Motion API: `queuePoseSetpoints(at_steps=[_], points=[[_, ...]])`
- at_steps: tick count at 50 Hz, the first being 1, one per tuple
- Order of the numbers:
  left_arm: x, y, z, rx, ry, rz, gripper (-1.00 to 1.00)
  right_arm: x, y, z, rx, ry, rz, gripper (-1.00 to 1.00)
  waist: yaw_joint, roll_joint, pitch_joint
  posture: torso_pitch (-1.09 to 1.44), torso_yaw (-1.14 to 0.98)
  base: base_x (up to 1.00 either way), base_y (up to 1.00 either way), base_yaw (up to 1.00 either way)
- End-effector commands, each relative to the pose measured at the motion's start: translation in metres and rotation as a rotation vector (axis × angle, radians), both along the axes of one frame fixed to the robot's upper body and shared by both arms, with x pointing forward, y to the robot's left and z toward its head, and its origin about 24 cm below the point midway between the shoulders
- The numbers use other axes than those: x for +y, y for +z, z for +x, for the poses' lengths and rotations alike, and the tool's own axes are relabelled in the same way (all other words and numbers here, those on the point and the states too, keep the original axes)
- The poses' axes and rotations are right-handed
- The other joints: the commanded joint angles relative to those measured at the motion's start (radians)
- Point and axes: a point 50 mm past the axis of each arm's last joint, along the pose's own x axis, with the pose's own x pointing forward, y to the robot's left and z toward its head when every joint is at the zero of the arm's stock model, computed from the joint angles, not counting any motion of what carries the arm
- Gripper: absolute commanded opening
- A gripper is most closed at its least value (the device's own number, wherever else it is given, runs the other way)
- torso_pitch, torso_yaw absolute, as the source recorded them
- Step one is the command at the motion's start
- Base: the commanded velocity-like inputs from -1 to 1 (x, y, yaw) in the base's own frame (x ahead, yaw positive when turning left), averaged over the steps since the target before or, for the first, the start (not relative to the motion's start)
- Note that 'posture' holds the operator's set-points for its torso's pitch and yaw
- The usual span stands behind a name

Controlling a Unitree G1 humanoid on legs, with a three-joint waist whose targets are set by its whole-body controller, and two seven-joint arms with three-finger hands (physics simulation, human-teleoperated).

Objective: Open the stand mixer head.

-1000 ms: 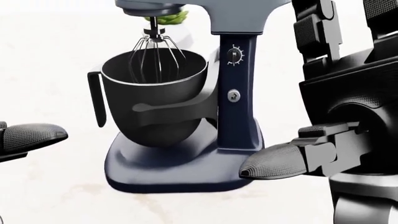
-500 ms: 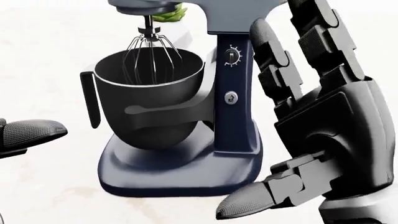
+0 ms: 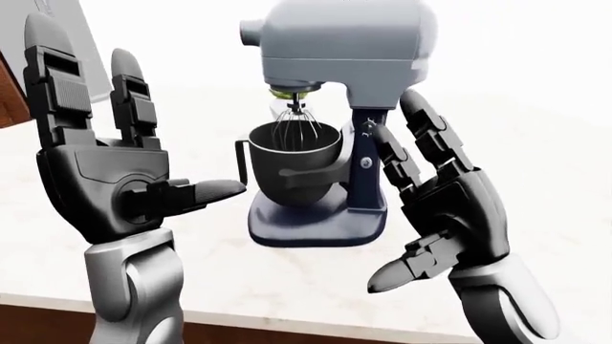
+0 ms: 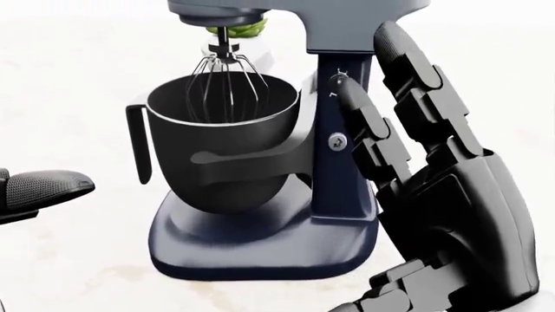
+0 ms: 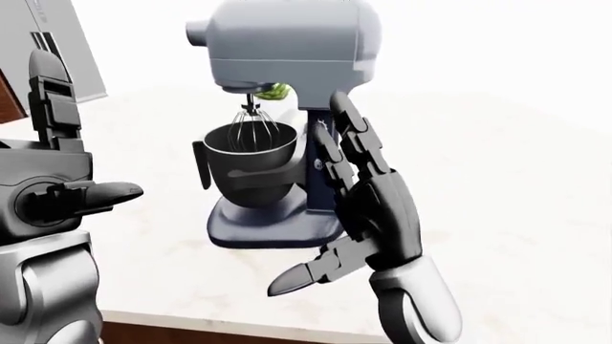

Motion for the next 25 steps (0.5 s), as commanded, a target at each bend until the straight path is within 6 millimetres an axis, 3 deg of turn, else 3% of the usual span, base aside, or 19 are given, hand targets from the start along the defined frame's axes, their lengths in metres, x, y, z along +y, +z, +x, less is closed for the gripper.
queuePoseSetpoints(at_steps=[1,25], points=[[-0.002,0.009,-0.004,-0.055,-0.008,0.007,1.00,0.000,0.007,-0.004,-0.055,0.004,0.003,1.00,0.000,0.003,0.001,-0.40,0.00,0.00,0.00,0.00],[0.000,0.008,-0.004,-0.052,-0.002,0.006,1.00,-0.004,-0.003,-0.007,0.007,-0.018,-0.062,1.00,0.001,0.001,0.001,-0.40,0.00,0.00,0.00,0.00]])
